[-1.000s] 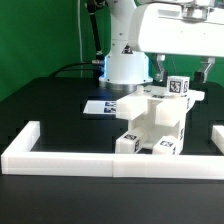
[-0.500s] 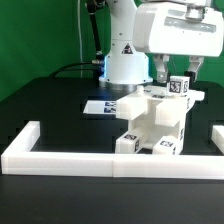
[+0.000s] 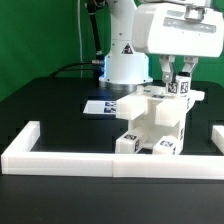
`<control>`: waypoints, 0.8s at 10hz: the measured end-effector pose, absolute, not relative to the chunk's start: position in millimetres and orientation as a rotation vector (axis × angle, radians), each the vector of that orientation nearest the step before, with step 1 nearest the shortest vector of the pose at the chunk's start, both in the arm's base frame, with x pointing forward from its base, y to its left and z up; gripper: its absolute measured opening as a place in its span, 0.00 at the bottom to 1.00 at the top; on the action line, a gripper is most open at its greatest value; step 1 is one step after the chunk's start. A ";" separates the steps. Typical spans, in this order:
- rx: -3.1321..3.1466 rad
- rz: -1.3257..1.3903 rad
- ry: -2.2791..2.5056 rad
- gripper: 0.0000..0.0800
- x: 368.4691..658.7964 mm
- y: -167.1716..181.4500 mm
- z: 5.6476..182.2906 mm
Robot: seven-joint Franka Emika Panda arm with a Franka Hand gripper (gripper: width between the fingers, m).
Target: Assemble chair
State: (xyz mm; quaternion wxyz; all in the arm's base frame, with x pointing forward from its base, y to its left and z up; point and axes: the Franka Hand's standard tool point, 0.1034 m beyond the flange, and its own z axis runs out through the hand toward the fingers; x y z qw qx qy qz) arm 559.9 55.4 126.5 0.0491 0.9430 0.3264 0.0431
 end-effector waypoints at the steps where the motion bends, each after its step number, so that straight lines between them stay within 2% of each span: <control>1: 2.873 0.131 0.995 0.35 559.9 55.3 126.5; 8: 3.045 0.161 0.336 0.36 559.7 55.7 125.9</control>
Offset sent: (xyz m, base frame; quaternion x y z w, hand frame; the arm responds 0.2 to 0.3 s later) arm 0.0000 0.0000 0.0000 0.0000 0.0000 0.1296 0.9916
